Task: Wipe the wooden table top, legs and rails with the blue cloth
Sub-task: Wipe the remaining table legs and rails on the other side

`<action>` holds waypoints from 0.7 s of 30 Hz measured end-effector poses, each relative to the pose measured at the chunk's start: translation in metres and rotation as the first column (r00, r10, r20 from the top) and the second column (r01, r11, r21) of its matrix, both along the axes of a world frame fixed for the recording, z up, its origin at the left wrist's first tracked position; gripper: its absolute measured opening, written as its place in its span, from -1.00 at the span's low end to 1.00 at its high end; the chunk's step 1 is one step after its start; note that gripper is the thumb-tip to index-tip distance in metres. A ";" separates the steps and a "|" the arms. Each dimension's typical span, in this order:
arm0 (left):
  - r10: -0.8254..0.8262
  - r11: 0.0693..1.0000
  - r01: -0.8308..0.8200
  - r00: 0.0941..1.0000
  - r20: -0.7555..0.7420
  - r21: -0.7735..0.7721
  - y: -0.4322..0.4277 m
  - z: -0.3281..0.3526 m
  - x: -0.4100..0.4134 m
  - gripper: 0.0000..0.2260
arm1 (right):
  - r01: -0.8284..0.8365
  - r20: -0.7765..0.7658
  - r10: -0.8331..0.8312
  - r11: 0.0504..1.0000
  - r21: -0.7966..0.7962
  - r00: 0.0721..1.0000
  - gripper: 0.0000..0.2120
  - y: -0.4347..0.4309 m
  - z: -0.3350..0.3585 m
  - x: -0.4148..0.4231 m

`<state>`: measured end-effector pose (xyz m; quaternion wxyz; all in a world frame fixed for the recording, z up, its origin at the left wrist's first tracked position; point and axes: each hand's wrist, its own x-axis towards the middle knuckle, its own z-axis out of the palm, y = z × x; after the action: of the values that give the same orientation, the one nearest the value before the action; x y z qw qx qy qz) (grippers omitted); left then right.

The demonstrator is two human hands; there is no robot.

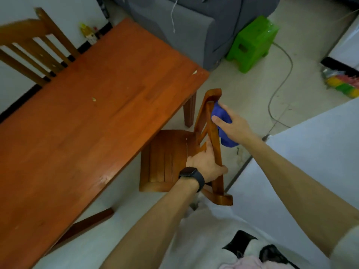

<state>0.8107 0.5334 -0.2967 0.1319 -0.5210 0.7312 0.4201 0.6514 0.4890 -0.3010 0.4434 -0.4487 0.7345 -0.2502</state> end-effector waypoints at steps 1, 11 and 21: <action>-0.012 1.000 0.012 1.000 0.015 -0.007 -0.002 0.001 0.005 0.02 | -0.006 -0.009 0.006 1.000 -0.011 1.000 -0.42 0.002 -0.002 0.004; -0.128 0.990 0.122 0.988 0.084 0.068 0.006 0.004 0.099 -0.01 | -0.150 0.065 0.154 0.987 -0.065 0.986 -0.39 0.028 -0.022 0.061; 0.379 0.914 -0.355 0.919 0.105 -0.197 -0.059 0.018 0.091 -0.60 | -0.692 -0.206 0.688 0.719 0.063 0.696 -0.58 -0.032 -0.055 -0.026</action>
<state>0.9014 0.4742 -0.2786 0.0556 -0.6870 0.6429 0.3341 0.6258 0.4568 -0.3564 0.4183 -0.7196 0.5537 -0.0232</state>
